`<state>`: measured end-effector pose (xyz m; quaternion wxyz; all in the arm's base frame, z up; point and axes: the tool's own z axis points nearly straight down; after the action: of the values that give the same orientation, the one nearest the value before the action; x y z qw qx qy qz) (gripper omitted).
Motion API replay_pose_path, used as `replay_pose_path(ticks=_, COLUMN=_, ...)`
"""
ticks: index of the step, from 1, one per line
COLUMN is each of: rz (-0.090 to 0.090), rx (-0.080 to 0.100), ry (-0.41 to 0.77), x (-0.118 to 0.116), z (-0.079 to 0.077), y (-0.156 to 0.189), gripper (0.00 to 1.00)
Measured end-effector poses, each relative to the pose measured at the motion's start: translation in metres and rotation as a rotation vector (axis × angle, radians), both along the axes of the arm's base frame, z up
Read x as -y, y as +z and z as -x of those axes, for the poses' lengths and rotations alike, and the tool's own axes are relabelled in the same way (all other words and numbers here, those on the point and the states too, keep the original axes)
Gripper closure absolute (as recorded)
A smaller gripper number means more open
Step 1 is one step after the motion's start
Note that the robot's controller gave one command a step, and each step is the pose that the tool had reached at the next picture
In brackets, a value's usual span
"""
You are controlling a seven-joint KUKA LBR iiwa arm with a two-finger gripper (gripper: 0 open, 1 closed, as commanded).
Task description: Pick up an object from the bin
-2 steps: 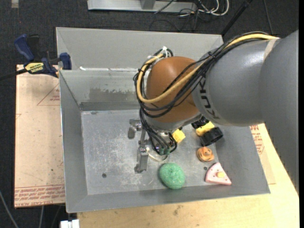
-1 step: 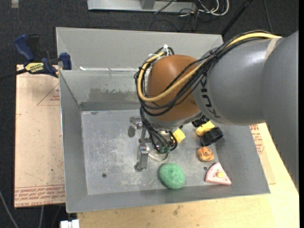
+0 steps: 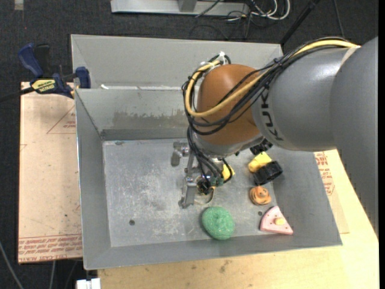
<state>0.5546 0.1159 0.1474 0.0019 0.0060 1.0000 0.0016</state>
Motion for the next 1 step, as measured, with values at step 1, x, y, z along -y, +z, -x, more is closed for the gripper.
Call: replay_pose_path(ticks=1, rz=0.003, rx=-0.002, ry=-0.018, x=0.016, z=-0.0032, y=-0.0071, gripper=0.0)
